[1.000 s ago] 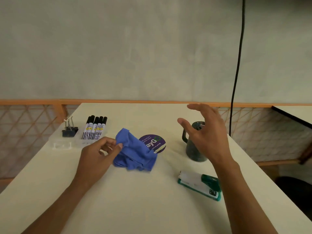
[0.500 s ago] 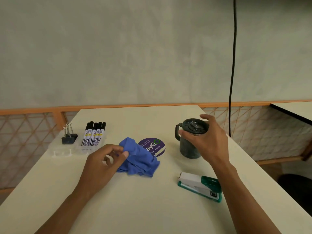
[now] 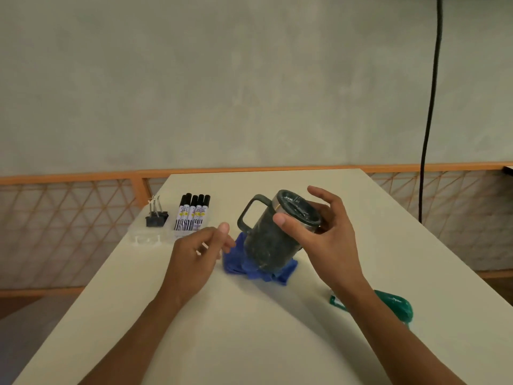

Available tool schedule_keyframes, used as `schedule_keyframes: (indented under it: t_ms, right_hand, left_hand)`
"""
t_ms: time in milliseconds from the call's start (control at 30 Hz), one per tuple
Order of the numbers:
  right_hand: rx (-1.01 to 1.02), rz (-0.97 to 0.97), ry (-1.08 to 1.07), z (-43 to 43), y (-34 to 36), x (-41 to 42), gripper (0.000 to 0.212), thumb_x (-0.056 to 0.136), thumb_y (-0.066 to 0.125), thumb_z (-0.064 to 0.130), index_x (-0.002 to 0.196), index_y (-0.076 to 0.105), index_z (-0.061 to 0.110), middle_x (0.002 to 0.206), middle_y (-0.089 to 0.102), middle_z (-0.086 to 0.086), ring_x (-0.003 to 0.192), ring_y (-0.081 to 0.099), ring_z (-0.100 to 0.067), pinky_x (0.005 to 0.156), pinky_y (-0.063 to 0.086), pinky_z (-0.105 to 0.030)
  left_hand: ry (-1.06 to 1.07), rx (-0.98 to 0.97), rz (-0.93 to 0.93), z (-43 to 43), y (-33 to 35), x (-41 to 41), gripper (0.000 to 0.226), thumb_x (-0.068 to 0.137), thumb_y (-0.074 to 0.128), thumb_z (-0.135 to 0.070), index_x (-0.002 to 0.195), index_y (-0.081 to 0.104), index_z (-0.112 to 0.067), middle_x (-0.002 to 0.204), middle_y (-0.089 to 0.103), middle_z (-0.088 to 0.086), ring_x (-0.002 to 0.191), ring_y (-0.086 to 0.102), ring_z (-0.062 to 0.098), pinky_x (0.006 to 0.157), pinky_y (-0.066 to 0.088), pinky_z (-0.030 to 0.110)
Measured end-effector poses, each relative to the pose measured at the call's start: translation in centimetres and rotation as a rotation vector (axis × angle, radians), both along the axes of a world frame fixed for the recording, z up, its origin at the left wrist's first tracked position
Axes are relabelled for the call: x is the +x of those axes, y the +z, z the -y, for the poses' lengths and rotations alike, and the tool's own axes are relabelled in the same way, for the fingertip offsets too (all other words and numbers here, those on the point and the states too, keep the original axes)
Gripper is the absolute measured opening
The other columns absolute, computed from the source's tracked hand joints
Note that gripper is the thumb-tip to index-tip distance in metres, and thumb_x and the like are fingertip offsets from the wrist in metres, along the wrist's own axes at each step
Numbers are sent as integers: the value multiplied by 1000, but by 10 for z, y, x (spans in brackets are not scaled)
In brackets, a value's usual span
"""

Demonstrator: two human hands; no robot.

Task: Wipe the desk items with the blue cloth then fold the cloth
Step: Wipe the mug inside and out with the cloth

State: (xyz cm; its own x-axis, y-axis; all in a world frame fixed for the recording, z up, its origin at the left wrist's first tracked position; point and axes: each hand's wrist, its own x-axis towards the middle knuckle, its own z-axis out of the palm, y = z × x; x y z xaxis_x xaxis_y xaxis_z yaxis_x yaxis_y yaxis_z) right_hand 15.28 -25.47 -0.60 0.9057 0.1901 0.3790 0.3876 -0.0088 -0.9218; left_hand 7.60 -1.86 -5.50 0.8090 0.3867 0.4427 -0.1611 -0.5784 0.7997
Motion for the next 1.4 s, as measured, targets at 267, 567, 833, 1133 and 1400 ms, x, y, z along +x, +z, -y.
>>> schedule_keyframes:
  t_ms: [267,567,833,1133,1400]
  right_hand:
    - [-42,-74,69,-13,-9,-2,84,59,90,70,133,56,52,118,70,26,105,66,12,84,58,-17]
    - [-54,-142,171,-17,-15,-7,82,61,94,66,133,58,51,122,74,7,105,76,-13,86,66,-34]
    - [-91,-98,182,-21,-22,-5,82,65,78,82,137,56,48,122,73,18,109,72,-6,83,62,-24]
    - [-421,143,125,-2,-47,32,19,101,71,26,115,71,39,113,72,21,101,67,-2,79,55,-19]
    - [-789,421,221,-11,-68,28,65,78,76,76,133,60,45,129,53,29,124,48,0,99,46,-21]
  left_hand:
    - [-215,-208,-30,4,12,-2,40,102,54,-52,117,77,-23,100,75,-10,80,60,2,78,50,19]
    - [-480,-431,-196,2,15,-3,60,106,51,-55,110,67,2,85,66,15,82,63,26,72,47,38]
    - [-395,-521,-185,5,11,3,55,105,47,-66,93,50,-13,74,32,-1,68,35,16,80,38,34]
    - [-67,-843,98,-40,10,11,43,108,46,-56,82,46,-22,64,34,-8,59,35,9,74,35,30]
    - [98,-814,152,-36,14,8,44,113,42,-50,80,53,-23,57,42,-15,55,42,3,72,41,23]
